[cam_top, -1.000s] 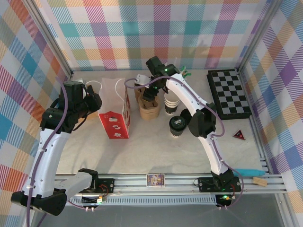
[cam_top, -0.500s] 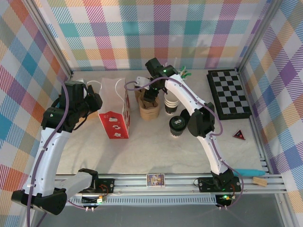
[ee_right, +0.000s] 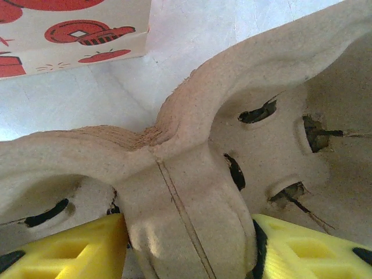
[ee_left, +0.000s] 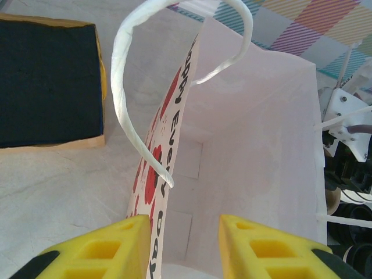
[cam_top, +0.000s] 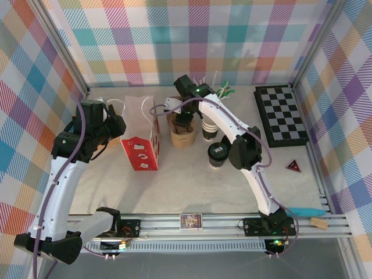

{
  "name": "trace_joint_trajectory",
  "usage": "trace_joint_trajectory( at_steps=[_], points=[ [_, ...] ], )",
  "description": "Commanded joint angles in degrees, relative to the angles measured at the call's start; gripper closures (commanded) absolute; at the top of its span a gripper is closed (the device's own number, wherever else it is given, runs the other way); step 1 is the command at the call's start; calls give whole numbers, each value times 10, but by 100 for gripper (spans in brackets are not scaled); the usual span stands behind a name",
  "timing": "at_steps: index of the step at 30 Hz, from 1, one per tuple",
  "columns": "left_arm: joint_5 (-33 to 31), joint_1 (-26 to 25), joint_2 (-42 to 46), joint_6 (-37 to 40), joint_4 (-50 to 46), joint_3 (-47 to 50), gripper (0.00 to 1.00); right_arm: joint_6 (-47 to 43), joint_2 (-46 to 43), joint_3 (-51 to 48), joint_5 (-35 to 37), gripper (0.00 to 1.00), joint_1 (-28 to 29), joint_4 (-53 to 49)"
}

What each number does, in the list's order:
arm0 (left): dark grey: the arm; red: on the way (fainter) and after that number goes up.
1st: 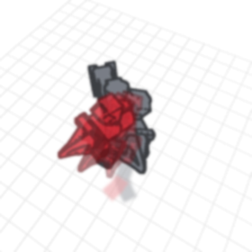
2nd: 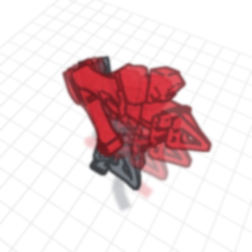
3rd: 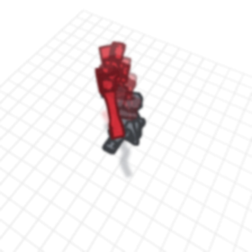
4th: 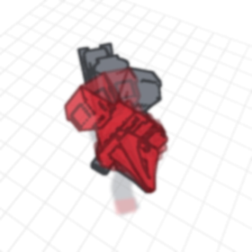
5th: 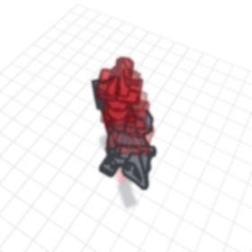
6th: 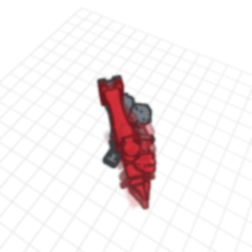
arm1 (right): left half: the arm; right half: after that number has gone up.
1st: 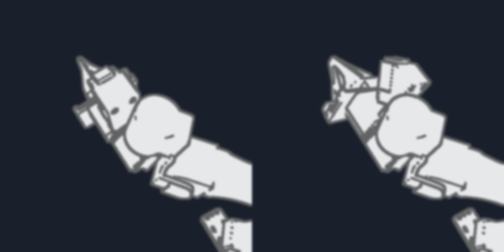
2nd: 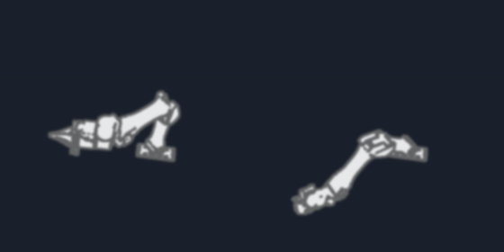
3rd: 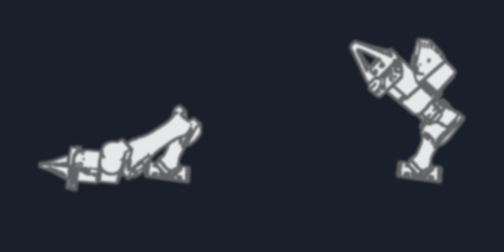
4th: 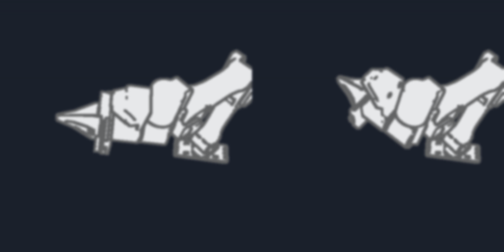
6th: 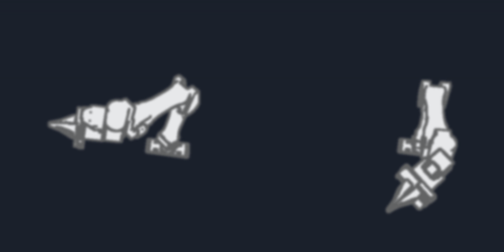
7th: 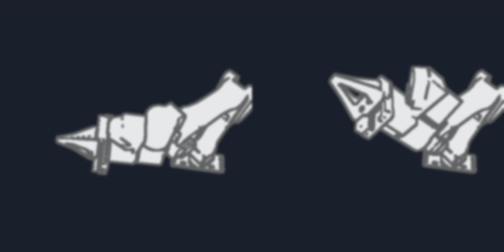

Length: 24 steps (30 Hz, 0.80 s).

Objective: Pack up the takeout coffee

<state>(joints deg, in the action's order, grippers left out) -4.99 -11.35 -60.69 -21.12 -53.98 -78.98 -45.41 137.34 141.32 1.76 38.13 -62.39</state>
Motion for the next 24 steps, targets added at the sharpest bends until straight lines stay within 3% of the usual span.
trace_joint_trajectory(
  at_steps=[1, 5, 16, 24],
  points=[
    [2, 10, 8, 14, -2, 5, 64, 40, 6, -9, 30, 44, 12, -20],
    [2, 10, 11, 14, -3, 5, 64, 77, 3, -12, 82, 48, 19, -28],
    [3, 10, 14, 12, 0, 6, 64, 173, -15, -16, 115, 52, 33, -71],
    [5, 9, 14, 13, -1, 5, 64, 138, -26, -21, 130, 40, 40, -29]
  ],
)
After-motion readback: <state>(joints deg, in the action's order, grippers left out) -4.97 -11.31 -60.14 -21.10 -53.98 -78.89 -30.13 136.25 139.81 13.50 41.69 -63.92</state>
